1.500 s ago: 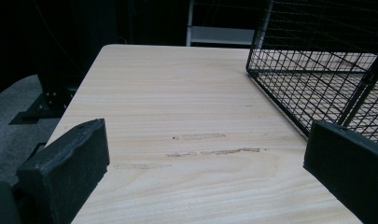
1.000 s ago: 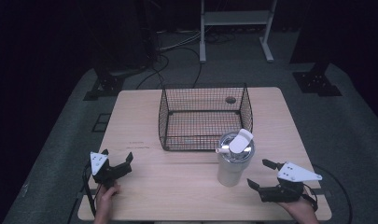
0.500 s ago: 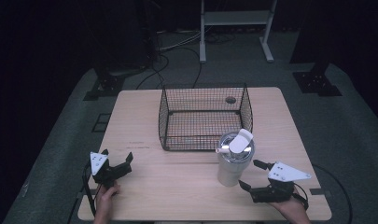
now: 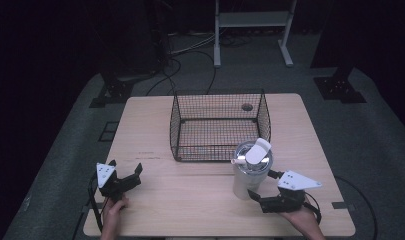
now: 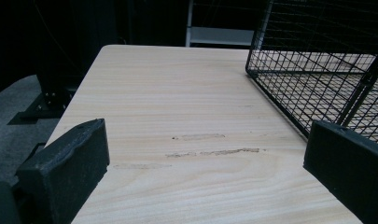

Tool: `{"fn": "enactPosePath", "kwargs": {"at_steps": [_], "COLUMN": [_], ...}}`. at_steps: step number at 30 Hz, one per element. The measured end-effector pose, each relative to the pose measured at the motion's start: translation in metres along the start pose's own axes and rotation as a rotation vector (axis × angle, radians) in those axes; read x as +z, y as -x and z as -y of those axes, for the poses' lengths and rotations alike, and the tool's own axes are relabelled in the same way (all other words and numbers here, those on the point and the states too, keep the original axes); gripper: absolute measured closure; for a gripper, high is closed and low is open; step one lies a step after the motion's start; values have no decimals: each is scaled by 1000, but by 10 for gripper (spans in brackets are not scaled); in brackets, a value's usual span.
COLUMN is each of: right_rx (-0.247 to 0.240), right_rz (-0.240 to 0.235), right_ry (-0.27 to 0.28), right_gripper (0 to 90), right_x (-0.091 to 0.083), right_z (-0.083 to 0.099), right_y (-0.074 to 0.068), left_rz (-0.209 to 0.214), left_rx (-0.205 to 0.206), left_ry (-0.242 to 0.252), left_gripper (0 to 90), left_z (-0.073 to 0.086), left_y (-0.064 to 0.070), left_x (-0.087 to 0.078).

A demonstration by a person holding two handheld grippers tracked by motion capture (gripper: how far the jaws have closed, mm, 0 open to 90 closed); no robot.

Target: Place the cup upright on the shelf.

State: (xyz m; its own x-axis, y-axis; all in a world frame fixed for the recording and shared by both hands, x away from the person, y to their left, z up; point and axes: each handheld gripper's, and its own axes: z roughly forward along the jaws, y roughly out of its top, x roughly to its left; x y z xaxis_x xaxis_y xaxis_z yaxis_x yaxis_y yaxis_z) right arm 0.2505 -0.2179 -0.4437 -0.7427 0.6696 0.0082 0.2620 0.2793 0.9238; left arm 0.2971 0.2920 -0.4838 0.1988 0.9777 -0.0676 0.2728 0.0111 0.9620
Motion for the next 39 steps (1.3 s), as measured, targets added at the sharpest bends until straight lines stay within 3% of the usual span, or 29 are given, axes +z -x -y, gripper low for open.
{"fn": "enactPosePath", "kwargs": {"at_steps": [39], "right_rx": [32], "right_rz": [24], "right_ry": [82], "right_gripper": [76], "right_x": [35], "right_z": [-4], "right_y": [3], "left_rz": [-1], "left_rx": [0], "left_ry": [-2], "left_gripper": [0], "left_z": [0], "left_y": [0], "left_x": [0]}}
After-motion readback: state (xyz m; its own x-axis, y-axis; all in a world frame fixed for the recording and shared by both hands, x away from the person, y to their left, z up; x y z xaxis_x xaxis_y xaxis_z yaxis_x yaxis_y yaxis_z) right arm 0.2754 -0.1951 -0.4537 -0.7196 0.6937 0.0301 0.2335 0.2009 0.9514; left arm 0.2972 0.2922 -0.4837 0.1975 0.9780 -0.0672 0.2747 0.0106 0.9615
